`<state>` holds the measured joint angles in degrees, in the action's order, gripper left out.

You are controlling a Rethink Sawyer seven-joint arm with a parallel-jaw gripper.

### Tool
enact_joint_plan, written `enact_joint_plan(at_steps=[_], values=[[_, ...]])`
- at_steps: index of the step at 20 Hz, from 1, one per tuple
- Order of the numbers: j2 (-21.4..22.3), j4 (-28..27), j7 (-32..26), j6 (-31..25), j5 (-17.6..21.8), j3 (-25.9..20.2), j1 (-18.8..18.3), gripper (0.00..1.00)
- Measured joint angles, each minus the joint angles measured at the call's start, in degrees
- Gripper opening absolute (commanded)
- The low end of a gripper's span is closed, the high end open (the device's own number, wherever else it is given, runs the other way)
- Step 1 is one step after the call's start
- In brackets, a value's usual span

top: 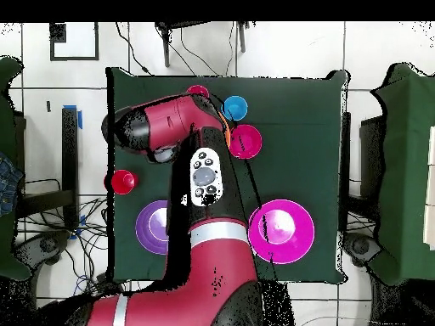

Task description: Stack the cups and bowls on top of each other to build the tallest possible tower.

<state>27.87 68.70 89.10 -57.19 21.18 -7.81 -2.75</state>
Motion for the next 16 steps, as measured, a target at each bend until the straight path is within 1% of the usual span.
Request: enact_joint_plan(at_steps=[9, 16], values=[[-1.0, -0.3, 0.0, -0.1, -0.3, 2.5, 1.0, 0.0], [-2.0, -1.5, 0.0, -0.1, -0.8, 4.1, 1.8, 0.0]])
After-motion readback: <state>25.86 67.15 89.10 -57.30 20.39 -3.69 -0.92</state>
